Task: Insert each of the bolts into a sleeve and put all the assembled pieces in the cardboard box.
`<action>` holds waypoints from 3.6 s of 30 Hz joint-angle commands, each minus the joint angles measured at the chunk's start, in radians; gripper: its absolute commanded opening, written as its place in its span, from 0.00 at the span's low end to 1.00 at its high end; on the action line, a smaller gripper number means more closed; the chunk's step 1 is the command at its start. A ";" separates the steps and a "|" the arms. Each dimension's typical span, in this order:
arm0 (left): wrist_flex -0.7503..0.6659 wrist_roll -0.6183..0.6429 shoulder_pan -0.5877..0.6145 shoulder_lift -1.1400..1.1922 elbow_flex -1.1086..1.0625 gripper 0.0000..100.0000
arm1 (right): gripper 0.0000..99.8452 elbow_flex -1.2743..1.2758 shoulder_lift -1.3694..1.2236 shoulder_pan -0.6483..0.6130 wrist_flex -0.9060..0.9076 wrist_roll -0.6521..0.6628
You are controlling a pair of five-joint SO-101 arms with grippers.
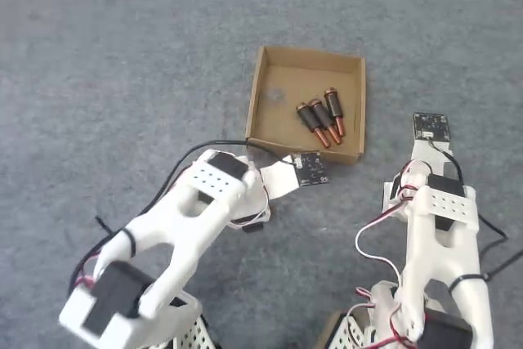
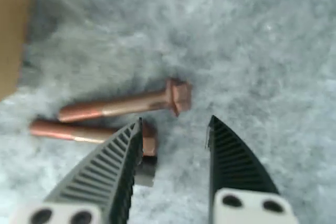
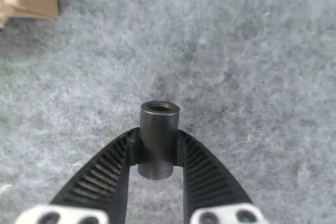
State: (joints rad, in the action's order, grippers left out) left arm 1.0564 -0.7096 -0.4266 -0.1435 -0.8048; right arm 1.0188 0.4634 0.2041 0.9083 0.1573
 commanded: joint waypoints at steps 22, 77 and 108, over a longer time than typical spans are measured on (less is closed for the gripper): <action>0.100 -0.021 -0.117 0.192 0.150 0.01 | 0.01 -0.011 -0.002 0.007 -0.015 0.015; 0.037 -0.127 -0.092 0.531 0.631 0.08 | 0.01 -0.011 -0.002 -0.010 -0.048 0.015; 0.031 0.804 0.115 0.293 0.567 0.01 | 0.01 -0.006 -0.002 -0.002 -0.077 0.006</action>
State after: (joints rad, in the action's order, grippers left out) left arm 1.1469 0.0499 -0.3851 0.2708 -0.2140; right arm 1.0188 0.4634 0.2056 0.8654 0.1573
